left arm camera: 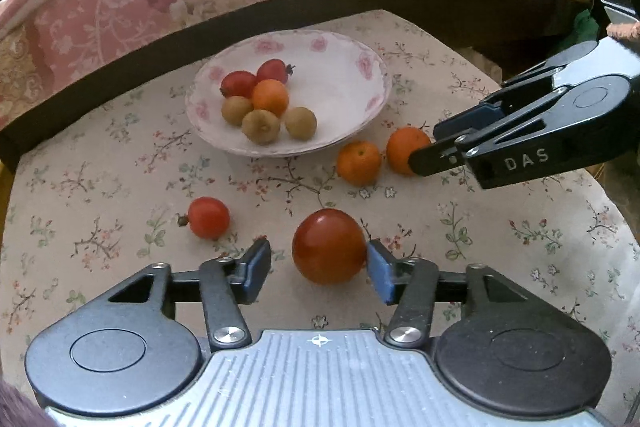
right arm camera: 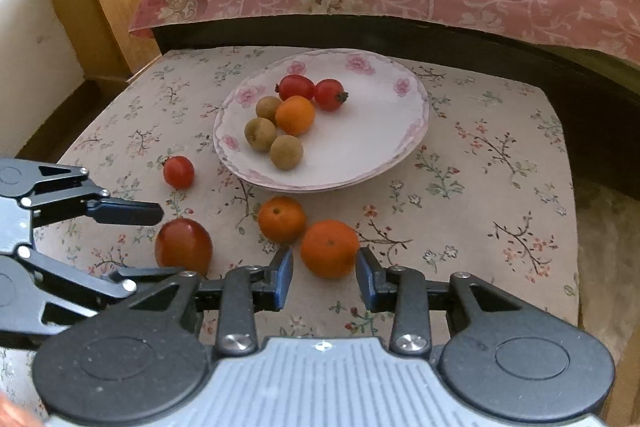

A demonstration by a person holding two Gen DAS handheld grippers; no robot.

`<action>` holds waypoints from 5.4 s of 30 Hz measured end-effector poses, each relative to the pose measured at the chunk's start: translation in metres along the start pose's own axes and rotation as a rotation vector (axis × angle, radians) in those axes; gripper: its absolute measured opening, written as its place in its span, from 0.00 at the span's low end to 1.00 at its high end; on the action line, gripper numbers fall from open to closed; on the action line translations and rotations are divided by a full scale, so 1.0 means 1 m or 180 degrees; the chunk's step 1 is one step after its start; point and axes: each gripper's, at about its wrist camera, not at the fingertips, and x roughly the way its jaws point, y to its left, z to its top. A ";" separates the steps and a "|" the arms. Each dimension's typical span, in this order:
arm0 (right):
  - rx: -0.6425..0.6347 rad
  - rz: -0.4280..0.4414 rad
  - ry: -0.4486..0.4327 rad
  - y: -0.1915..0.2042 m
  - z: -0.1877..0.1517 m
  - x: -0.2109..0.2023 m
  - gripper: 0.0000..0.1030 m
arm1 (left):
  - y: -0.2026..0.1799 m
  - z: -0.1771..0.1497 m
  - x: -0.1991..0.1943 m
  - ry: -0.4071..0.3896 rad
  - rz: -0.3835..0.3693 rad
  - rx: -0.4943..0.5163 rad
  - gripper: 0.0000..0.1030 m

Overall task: Organize fruits
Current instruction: 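Grasp the large red fruit with the left gripper while the right gripper grasps a small orange, then lift the large red fruit and small orange off the table with both grippers, then carry the large red fruit and small orange toward the white plate with both grippers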

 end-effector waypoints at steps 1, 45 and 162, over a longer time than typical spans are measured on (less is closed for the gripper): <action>-0.0009 -0.0012 0.0004 0.000 0.001 0.002 0.35 | -0.002 0.001 0.001 -0.0019 0.0021 0.0039 0.60; -0.0284 -0.0070 0.0343 0.052 -0.052 -0.018 0.35 | -0.012 -0.028 -0.020 0.0159 0.0151 0.0064 0.54; 0.0031 -0.0160 -0.0332 0.023 0.026 -0.037 0.35 | -0.002 0.049 -0.021 -0.0274 0.0250 -0.0086 0.48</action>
